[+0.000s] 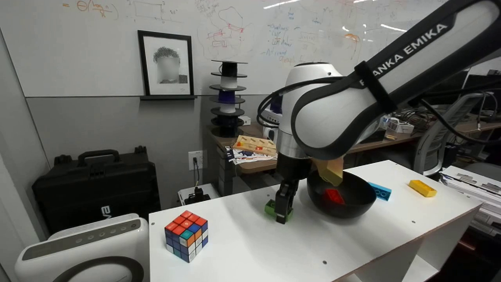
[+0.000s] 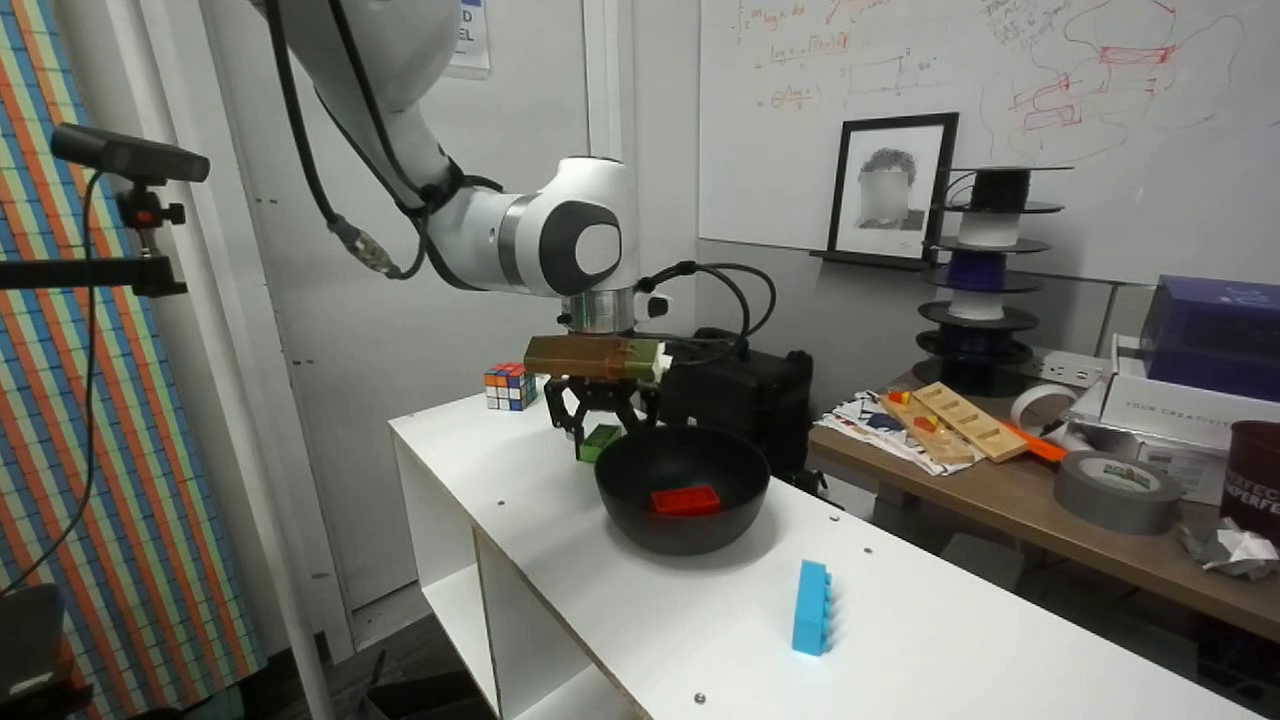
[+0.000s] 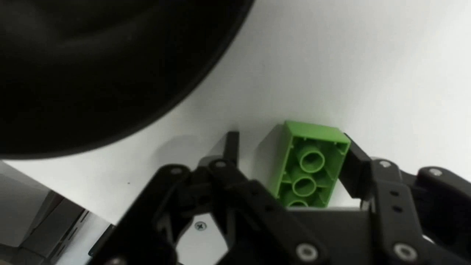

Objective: Put the LEGO blocks in the bowl

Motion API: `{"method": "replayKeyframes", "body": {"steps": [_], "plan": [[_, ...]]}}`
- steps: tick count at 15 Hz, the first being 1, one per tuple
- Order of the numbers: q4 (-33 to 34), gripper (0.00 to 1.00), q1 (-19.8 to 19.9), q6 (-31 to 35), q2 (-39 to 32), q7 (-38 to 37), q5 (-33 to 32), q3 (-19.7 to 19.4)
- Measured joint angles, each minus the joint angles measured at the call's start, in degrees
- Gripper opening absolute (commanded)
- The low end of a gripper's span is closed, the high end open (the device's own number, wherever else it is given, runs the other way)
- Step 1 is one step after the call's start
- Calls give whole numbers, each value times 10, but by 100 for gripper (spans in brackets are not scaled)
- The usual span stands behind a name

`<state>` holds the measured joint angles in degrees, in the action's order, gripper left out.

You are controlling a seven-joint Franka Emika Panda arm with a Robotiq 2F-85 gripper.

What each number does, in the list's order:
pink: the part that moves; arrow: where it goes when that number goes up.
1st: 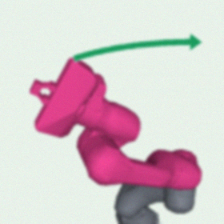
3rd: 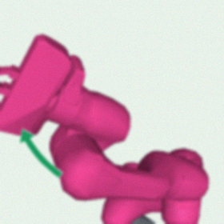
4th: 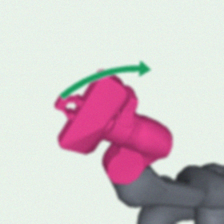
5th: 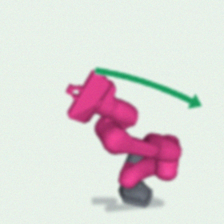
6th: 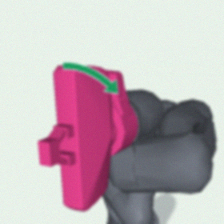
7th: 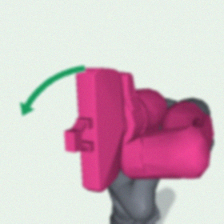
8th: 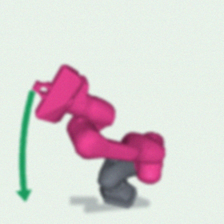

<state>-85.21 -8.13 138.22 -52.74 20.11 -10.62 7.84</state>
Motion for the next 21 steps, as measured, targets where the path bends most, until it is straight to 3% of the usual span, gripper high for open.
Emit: {"method": "replayKeyframes", "body": {"steps": [3,10,15,21], "plan": [[5,11,-4,3,0,-16,0,-3],[6,14,-14,-20,11,-69,29,10],[-16,14,-11,-22,95,-122,67,17],[-138,14,-2,-23,245,-220,67,-47]]}}
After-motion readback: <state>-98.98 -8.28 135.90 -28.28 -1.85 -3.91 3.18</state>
